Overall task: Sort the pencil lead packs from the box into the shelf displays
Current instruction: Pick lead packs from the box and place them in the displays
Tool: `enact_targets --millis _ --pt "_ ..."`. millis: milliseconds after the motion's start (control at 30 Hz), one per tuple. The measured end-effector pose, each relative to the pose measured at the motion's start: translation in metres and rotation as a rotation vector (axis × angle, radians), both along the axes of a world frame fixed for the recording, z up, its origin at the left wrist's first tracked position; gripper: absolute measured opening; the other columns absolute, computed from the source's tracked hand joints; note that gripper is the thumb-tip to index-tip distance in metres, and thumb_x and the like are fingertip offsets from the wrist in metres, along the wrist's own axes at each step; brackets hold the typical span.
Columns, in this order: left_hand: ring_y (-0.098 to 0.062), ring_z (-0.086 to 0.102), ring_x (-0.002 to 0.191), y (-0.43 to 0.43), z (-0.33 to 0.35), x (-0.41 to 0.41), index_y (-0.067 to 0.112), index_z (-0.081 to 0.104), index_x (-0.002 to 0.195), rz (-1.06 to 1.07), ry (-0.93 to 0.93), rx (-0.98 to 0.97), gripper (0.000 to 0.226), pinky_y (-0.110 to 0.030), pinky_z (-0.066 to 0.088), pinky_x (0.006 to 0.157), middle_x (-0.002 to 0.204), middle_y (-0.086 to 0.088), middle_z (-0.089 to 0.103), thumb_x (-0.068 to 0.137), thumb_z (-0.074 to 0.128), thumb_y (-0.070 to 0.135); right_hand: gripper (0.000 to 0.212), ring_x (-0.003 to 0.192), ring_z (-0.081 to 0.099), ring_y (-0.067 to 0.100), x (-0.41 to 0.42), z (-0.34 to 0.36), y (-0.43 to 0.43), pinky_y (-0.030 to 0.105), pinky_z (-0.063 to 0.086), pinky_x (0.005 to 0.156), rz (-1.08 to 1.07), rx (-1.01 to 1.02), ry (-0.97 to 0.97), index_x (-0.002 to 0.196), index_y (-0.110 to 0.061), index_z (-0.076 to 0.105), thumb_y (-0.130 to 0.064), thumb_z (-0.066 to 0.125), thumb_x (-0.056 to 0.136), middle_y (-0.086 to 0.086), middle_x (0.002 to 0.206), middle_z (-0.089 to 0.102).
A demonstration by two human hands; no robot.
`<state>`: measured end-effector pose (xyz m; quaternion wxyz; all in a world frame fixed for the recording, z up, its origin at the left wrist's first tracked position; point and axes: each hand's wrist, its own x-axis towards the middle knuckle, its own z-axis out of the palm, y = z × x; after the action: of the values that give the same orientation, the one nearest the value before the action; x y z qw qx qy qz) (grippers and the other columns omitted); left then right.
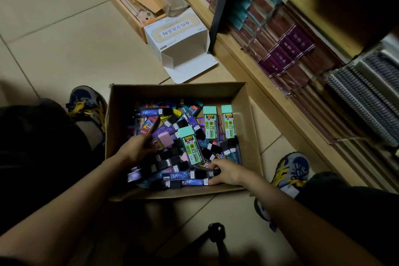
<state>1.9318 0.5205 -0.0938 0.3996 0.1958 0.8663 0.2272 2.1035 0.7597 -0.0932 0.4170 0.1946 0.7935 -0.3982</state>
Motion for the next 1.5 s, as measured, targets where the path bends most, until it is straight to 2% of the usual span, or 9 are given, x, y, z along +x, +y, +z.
enact_targets --millis 233,367,567,700,900,1067,1167,1333,1500 --pt "-0.018 0.060 0.080 0.021 0.018 0.008 0.009 0.051 0.120 0.435 -0.200 0.311 0.031 -0.027 0.049 0.066 0.097 -0.008 0.064 0.091 0.059 0.013 0.050 0.119 0.048 0.019 -0.001 0.003 0.015 0.023 0.037 0.091 -0.045 -0.014 -0.008 0.122 -0.007 0.055 -0.024 0.074 0.080 0.009 0.130 0.053" --pt "-0.011 0.055 0.062 0.036 0.021 0.023 0.004 0.046 0.127 0.423 -0.381 0.337 0.033 -0.017 0.043 0.048 0.081 -0.003 0.060 0.095 0.053 0.010 0.052 0.119 0.049 0.017 -0.002 0.011 0.024 0.019 0.036 0.090 -0.122 -0.040 0.037 0.123 -0.007 0.057 -0.024 0.076 0.078 0.007 0.128 0.055" --pt "-0.020 0.057 0.080 0.056 0.020 0.045 0.006 0.046 0.122 0.321 -0.547 0.388 0.033 -0.029 0.048 0.065 0.097 -0.011 0.061 0.094 0.056 0.018 0.046 0.118 0.053 0.021 -0.012 0.036 0.041 0.027 0.041 0.094 -0.115 -0.108 0.039 0.121 -0.011 0.061 -0.028 0.073 0.080 0.006 0.125 0.059" --pt "-0.003 0.063 0.084 0.068 0.028 0.050 0.011 0.043 0.129 0.161 -0.604 0.407 0.053 -0.017 0.049 0.069 0.108 0.000 0.063 0.083 0.070 0.019 0.037 0.108 0.057 0.015 -0.030 0.064 0.050 0.024 0.047 0.090 -0.117 -0.184 0.082 0.115 -0.010 0.063 -0.018 0.073 0.080 0.001 0.115 0.062" --pt "-0.023 0.066 0.095 0.082 0.031 0.051 0.016 0.053 0.117 0.134 -0.670 0.428 0.036 -0.032 0.054 0.082 0.113 -0.013 0.065 0.084 0.069 0.015 0.031 0.096 0.063 0.017 -0.051 0.080 0.049 0.022 0.051 0.080 -0.162 -0.210 0.115 0.109 -0.006 0.061 -0.009 0.071 0.080 0.009 0.108 0.066" --pt "-0.006 0.068 0.082 0.079 0.030 0.051 0.026 0.054 0.100 0.205 -0.775 0.454 0.024 -0.017 0.053 0.067 0.098 0.003 0.069 0.086 0.066 0.010 0.031 0.101 0.063 0.018 -0.050 0.078 0.042 0.029 0.051 0.088 -0.360 -0.290 0.138 0.106 -0.013 0.057 -0.005 0.070 0.079 0.004 0.107 0.065" --pt "-0.012 0.066 0.091 0.080 0.036 0.048 0.018 0.058 0.107 0.204 -0.810 0.479 0.020 -0.024 0.055 0.079 0.101 0.000 0.071 0.088 0.063 0.013 0.032 0.092 0.063 0.016 -0.048 0.081 0.038 0.021 0.053 0.076 -0.511 -0.364 0.196 0.102 -0.018 0.056 0.000 0.068 0.080 0.001 0.101 0.065" --pt "-0.014 0.067 0.087 0.090 0.066 0.035 0.014 0.056 0.116 0.199 -0.728 0.578 0.038 -0.023 0.054 0.071 0.101 -0.004 0.070 0.085 0.061 0.034 0.038 0.090 0.060 0.025 -0.053 0.103 0.045 0.036 0.050 0.085 -0.735 -0.402 0.288 0.122 -0.002 0.049 0.001 0.060 0.086 0.019 0.118 0.059" --pt "-0.025 0.067 0.101 0.103 0.111 0.014 0.019 0.056 0.120 0.208 -0.635 0.685 0.044 -0.038 0.055 0.086 0.111 -0.007 0.070 0.083 0.062 0.042 0.025 0.071 0.067 0.011 -0.066 0.151 0.060 0.023 0.056 0.064 -0.876 -0.477 0.483 0.112 -0.006 0.057 0.003 0.050 0.090 0.009 0.095 0.066"
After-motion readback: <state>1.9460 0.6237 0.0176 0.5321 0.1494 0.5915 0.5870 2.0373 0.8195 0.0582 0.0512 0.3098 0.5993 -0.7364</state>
